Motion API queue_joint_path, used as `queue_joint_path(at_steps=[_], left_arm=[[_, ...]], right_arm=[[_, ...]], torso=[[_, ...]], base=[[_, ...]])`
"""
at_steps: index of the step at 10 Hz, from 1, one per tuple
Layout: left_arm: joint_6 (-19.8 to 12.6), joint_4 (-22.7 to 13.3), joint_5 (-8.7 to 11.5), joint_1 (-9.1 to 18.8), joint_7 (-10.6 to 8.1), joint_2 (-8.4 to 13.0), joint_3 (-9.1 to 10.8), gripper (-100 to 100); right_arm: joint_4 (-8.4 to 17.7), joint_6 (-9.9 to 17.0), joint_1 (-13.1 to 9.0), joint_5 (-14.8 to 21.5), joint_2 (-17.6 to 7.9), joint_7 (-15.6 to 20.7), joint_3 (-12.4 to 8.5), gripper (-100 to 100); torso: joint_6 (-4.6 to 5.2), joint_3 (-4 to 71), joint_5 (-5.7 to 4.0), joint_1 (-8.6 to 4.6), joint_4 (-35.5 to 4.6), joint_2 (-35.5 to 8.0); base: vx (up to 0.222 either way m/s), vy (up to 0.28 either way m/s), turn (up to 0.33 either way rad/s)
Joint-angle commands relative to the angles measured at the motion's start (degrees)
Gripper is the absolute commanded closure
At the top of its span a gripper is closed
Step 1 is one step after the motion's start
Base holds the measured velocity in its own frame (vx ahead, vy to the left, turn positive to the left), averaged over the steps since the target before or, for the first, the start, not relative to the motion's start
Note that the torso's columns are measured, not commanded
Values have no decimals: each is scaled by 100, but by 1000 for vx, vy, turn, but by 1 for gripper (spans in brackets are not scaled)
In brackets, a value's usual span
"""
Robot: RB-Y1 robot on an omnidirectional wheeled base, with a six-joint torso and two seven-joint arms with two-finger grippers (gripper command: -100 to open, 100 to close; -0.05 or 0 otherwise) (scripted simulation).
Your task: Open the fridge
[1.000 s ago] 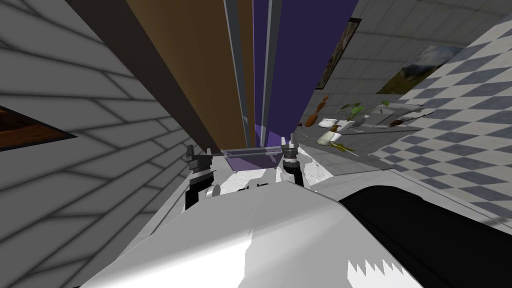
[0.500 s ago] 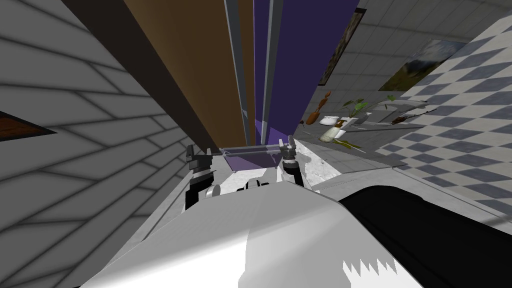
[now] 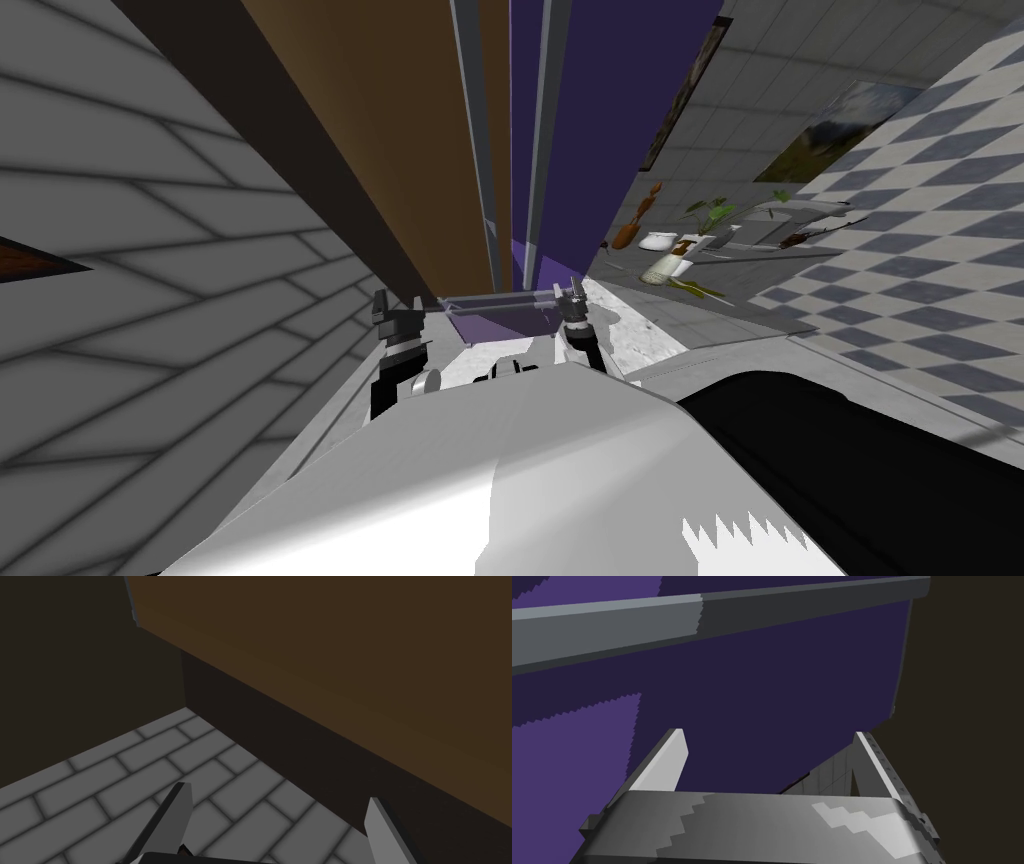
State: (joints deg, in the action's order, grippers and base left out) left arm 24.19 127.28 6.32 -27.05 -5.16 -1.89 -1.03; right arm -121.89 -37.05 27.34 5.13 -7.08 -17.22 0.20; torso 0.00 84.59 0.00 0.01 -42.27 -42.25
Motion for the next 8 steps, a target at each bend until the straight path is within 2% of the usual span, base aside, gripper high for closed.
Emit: queue_joint_path(at_steps=[1, 3, 4, 5, 6, 8], left_arm=[[0, 0, 0, 0, 0, 0, 0, 0], [0, 0, 0, 0, 0, 0, 0, 0], [0, 0, 0, 0, 0, 0, 0, 0], [0, 0, 0, 0, 0, 0, 0, 0], [0, 0, 0, 0, 0, 0, 0, 0], [0, 0, 0, 0, 0, 0, 0, 0]], right_arm=[[329, -164, -11, 64, -164, -446, -14, -100], [329, -164, -11, 64, -164, -638, -14, -100], [576, -279, -25, 113, -261, -871, -21, -100], [576, -279, -25, 113, -261, -1023, -21, -100], [821, -403, -41, 164, -351, -1192, -30, -100], [839, -403, -41, 164, -351, -1476, -30, -100]], torso=[[0, -1, 0, 0, 0, -2], [0, -2, 1, 3, -1, -4], [0, -6, -1, -6, -3, -11], [1, -3, -2, -4, -1, -4], [-1, -1, 0, -1, -1, -3], [-1, 0, 1, 2, 0, -2]], base=[[46, 37, -27], [29, 28, -10], [39, 23, -28], [37, 26, -18], [41, 44, -25], [34, 27, -8]])
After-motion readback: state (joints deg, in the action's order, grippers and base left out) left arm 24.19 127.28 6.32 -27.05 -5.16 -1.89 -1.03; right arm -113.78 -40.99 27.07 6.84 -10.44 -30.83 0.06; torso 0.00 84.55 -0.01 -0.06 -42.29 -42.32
